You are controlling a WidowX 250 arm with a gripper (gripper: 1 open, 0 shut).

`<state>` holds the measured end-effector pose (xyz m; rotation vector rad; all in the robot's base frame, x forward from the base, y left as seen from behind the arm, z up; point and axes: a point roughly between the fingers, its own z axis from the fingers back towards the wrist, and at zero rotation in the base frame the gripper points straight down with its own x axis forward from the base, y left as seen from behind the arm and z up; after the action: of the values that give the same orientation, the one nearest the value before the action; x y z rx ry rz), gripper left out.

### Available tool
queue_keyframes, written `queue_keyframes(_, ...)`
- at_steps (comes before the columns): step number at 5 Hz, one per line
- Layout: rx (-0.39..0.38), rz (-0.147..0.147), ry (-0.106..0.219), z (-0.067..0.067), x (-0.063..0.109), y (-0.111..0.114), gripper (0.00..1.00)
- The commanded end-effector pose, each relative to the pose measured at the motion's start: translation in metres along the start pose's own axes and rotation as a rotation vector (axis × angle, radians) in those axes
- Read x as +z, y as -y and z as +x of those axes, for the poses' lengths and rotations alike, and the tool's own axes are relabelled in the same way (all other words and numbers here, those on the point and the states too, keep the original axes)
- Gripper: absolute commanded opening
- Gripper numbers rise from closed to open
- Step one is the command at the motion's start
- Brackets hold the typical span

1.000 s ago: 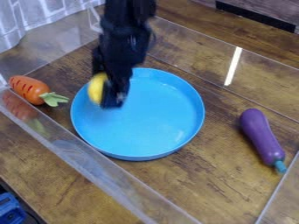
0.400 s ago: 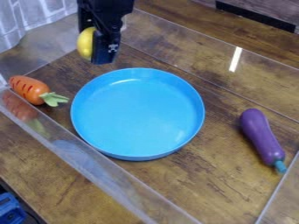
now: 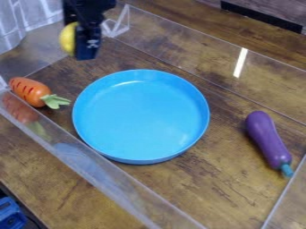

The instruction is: Remove the lemon from the blue tray and put it on the table

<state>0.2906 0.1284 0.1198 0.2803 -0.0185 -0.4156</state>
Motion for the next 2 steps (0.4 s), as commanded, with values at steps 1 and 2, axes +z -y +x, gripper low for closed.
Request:
queue_keyframes(1, 0.043, 0.044, 0.043, -0.014, 0.006, -0.033, 0.00)
queue_keyframes(2, 0.052, 0.049, 0.022, -0.018, -0.014, -0.053, 0.00)
